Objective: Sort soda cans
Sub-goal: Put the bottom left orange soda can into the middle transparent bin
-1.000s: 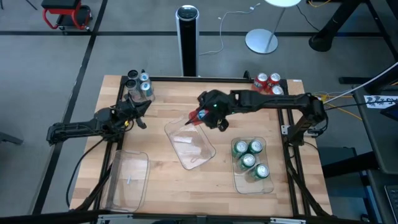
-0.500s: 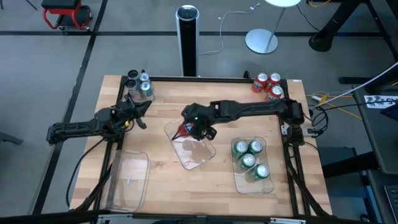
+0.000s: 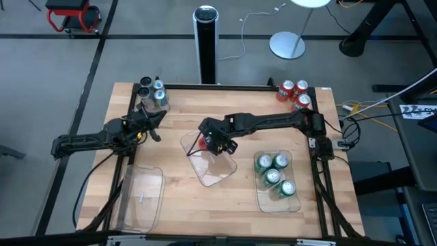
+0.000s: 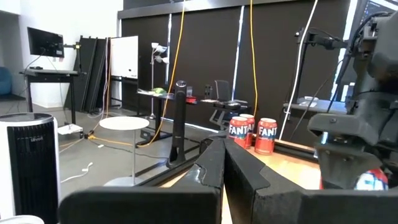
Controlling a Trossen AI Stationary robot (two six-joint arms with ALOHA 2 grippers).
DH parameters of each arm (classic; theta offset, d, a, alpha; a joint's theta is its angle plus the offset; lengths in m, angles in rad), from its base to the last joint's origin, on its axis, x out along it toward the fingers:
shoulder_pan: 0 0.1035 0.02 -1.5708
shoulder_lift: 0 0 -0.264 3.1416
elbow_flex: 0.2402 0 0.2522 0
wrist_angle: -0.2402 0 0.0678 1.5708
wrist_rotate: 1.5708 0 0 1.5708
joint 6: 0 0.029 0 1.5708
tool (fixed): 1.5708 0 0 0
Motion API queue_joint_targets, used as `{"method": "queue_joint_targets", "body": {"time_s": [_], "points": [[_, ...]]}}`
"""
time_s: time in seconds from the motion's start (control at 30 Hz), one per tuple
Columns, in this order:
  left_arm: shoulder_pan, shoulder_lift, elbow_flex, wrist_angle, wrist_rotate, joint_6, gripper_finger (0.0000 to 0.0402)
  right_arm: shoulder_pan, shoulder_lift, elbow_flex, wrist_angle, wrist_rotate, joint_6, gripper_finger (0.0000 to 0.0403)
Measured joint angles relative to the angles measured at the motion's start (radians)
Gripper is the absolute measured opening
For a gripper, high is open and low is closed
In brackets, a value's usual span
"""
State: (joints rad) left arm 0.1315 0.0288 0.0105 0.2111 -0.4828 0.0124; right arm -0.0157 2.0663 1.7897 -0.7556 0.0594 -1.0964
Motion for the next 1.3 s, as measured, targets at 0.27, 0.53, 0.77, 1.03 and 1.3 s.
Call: {"method": "queue_joint_targets", "body": {"time_s": [0.27,0.53,0.77,1.03,1.3], "points": [[0.000,0.000,0.000,-0.009,0.000,-0.004,0.0000,-0.005,0.014,0.001,0.001,0.026,-0.003,0.0292],[0.000,-0.002,0.000,-0.014,0.000,-0.006,0.0000,-0.013,0.070,0.001,-0.019,0.063,-0.002,0.0309],[0.000,-0.002,0.000,-0.013,0.000,-0.005,0.0000,-0.018,0.096,-0.003,-0.013,0.095,-0.002,0.0316],[0.000,-0.002,0.000,-0.013,0.000,-0.004,0.0000,-0.018,0.096,-0.001,-0.002,0.103,-0.008,0.0318],[0.000,-0.002,0.000,-0.013,0.000,-0.003,0.0000,-0.018,0.096,-0.001,0.004,0.108,-0.012,0.0319]]}}
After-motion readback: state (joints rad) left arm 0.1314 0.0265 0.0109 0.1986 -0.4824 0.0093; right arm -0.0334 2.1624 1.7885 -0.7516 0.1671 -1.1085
